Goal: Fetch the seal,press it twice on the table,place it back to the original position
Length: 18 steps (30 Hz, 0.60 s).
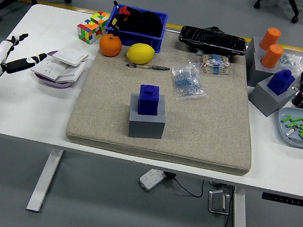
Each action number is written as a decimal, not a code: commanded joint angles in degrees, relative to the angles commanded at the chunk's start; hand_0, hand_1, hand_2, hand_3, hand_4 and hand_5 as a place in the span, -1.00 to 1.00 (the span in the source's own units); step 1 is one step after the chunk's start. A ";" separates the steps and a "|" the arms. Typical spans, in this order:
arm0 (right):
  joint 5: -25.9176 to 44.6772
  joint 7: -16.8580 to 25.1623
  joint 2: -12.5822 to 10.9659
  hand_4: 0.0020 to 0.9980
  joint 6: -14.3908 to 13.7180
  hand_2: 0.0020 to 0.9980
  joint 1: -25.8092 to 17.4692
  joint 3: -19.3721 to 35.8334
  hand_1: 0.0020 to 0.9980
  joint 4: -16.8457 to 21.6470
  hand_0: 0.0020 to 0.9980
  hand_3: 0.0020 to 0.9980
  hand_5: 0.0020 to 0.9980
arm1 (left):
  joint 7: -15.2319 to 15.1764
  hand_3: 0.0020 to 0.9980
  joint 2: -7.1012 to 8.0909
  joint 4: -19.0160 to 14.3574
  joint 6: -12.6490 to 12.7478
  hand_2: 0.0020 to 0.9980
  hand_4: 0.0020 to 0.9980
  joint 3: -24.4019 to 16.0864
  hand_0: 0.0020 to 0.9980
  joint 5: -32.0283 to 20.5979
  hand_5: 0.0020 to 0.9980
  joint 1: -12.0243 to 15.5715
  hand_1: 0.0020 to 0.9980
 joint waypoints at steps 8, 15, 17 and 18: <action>-0.03 0.05 0.07 0.42 -0.03 0.25 -0.03 0.12 0.26 0.04 0.43 0.20 -0.03 | 0.27 0.86 0.00 -0.07 -0.13 0.93 0.82 0.02 0.89 0.08 0.05 0.07 0.97; -0.03 0.04 -0.08 0.42 -0.04 0.25 0.09 0.28 0.26 0.07 0.43 0.20 -0.03 | 0.56 0.86 -0.03 -0.07 -0.22 0.93 0.82 0.08 0.88 0.05 0.04 -0.14 0.97; -0.04 0.05 -0.04 0.42 -0.02 0.25 0.14 0.35 0.26 0.08 0.43 0.20 -0.03 | 0.61 0.85 -0.03 -0.09 -0.24 0.93 0.81 0.07 0.88 0.08 0.04 -0.17 0.96; -0.02 0.05 -0.03 0.42 0.00 0.25 0.15 0.34 0.26 0.08 0.43 0.20 -0.03 | 0.63 0.85 -0.03 -0.10 -0.26 0.93 0.81 0.06 0.88 0.09 0.04 -0.18 0.96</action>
